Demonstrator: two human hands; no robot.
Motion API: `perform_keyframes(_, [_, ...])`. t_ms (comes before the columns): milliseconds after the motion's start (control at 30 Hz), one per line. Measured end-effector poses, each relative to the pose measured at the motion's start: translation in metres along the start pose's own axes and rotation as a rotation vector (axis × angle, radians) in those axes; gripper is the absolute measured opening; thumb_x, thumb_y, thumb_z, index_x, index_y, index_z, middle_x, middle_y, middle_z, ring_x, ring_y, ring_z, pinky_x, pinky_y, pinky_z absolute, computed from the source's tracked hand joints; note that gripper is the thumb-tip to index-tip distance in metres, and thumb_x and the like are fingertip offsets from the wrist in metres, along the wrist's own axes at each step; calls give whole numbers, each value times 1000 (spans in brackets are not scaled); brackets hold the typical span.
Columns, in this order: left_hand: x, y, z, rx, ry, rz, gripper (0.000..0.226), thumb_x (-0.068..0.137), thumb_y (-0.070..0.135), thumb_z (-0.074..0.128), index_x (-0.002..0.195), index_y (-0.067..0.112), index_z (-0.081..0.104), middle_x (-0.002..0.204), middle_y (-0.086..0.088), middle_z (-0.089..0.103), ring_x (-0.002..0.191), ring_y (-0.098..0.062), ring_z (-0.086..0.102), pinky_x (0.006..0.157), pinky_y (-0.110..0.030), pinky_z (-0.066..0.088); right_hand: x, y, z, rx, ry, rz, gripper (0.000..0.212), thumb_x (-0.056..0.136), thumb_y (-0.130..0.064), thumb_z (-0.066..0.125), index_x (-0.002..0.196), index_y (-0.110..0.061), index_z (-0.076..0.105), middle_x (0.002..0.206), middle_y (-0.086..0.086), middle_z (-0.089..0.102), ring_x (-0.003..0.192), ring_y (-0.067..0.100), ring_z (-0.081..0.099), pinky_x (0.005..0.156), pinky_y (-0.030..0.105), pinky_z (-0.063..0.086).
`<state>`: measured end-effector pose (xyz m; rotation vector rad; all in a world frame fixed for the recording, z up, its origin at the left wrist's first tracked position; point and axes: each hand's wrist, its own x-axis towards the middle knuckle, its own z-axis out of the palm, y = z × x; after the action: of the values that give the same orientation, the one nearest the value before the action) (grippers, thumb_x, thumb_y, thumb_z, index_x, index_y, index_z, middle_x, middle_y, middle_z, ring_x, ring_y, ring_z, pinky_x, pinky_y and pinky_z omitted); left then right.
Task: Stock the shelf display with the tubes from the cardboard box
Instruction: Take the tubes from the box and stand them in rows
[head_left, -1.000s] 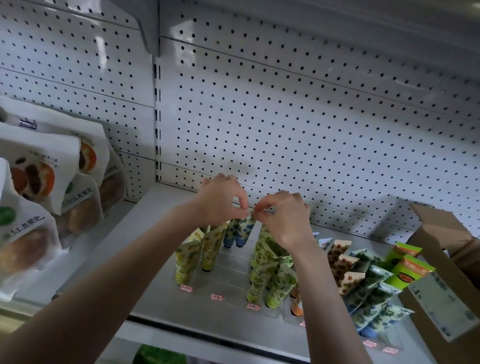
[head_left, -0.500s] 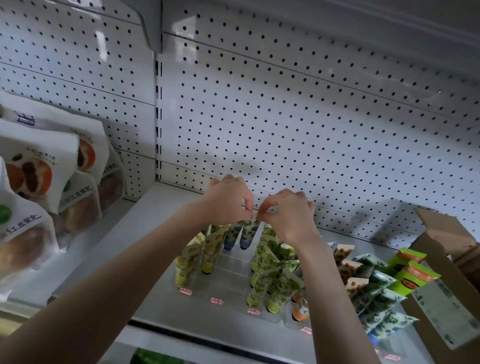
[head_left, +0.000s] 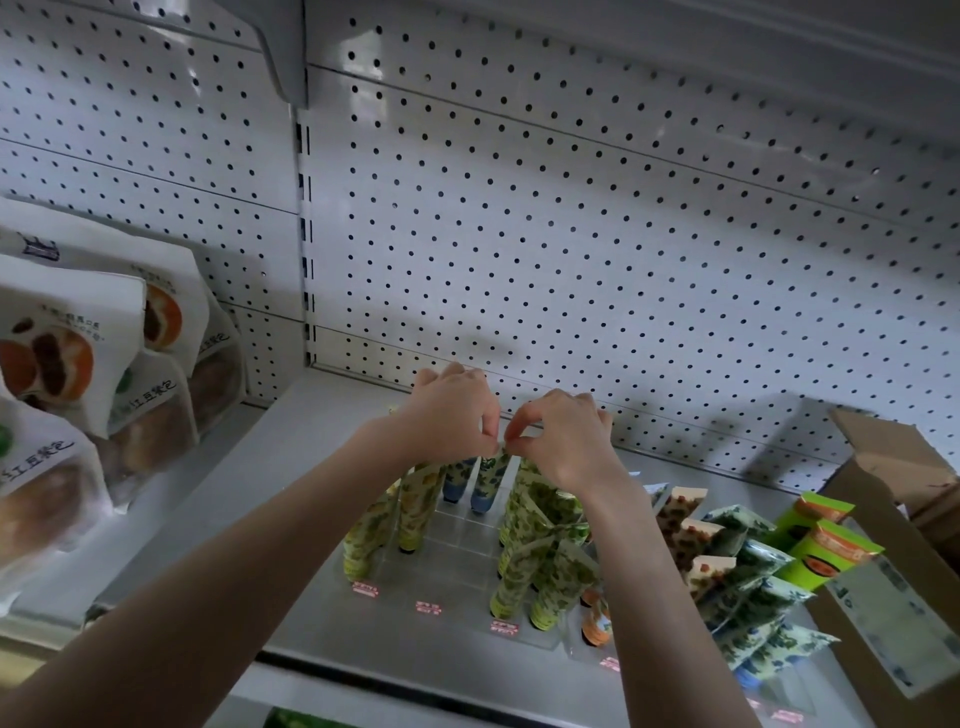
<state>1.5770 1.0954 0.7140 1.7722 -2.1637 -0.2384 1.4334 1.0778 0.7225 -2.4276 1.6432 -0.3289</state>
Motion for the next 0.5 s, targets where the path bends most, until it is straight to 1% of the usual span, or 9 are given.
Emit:
perform_keyframes(100, [1, 0, 1, 7, 7, -2, 9, 81, 34, 62, 77, 28, 67, 112, 8, 51, 110, -14, 36, 87, -33, 19, 0, 2, 0, 9, 0, -4, 7, 87, -31, 63, 91, -34, 68, 122, -1, 53, 122, 27, 32, 95, 37, 21])
perform_keyframes(300, [1, 1, -1, 12, 14, -24, 14, 79, 37, 63, 79, 25, 69, 109, 6, 53, 110, -15, 38, 88, -33, 22, -1, 6, -1, 81, 14, -14, 13, 89, -32, 58, 98, -31, 68, 120, 0, 55, 123, 27, 34, 97, 37, 23])
perform_keyframes(400, [-1, 0, -3, -24, 34, -49, 18, 80, 37, 61, 83, 22, 71, 107, 6, 54, 109, -15, 39, 87, -33, 21, -1, 9, -1, 132, 38, -28, 16, 90, -32, 56, 101, -30, 67, 122, -2, 57, 122, 26, 38, 100, 39, 26])
perform_keyframes(500, [-4, -2, -7, -55, 84, -71, 15, 82, 35, 60, 83, 23, 69, 109, 8, 56, 112, -14, 40, 91, -36, 23, -2, 15, -5, 232, 69, -43, 14, 89, -31, 58, 98, -28, 67, 117, -5, 61, 119, 22, 45, 104, 42, 33])
